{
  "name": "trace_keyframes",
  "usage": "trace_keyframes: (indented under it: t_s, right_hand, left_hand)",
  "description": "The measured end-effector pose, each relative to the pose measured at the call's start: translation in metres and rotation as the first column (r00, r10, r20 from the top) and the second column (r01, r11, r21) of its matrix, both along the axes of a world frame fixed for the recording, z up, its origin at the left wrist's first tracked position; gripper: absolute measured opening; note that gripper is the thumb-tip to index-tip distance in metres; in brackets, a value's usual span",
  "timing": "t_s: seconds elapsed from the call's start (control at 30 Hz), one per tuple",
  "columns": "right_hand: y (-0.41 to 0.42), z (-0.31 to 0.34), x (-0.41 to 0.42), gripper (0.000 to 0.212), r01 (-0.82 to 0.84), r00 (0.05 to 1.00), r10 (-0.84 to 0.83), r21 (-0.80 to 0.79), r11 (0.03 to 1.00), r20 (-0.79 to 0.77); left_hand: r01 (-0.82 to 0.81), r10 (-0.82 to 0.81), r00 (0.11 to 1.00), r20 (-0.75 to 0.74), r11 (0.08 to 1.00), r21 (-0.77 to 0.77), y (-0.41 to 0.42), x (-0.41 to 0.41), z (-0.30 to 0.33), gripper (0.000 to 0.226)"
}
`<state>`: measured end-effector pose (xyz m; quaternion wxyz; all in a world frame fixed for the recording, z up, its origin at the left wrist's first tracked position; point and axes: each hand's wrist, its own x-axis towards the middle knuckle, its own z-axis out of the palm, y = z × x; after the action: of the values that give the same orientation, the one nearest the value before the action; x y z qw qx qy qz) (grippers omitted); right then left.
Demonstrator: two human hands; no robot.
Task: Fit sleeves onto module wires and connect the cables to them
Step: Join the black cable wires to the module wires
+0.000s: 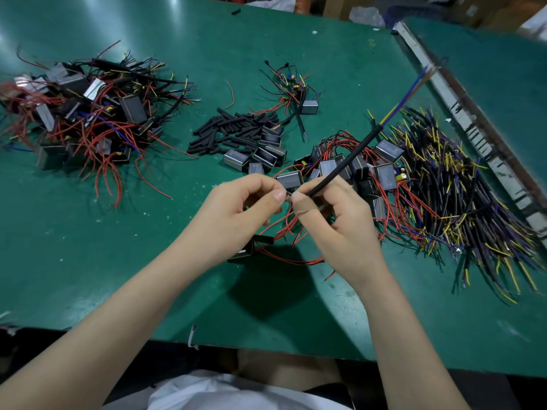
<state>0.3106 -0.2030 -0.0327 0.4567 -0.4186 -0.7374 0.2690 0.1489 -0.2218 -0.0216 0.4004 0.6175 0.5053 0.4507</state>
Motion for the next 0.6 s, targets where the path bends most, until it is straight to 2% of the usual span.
trace_keyframes:
  t_s: [0.27,0.43,0.6]
  right_hand:
    - [0.0003,-0.0008,-0.0013,0.018,0.010,0.997,-0.018,0.106,0.994,0.074]
    - [0.0033,-0.0001,-0.0007,0.019,-0.044,0.997,0.039,0.076,0.996,0.073]
    - [0.0023,0.0001,-0.0003,0.012,-0.062,0.998,0.062,0.007,0.998,0.009]
  left_hand:
    - [0.010,-0.011,0.995,-0.097,1.000,-0.015,0.0050,-0.0023,0.0019,0.016]
    - [0.082,-0.079,0.996,0.031,0.991,-0.104,0.0078,-0.0020,0.0039,0.021]
    - [0.077,-0.052,0.990,0.128,0.978,-0.194,0.0075,-0.0021,0.0043,0.022]
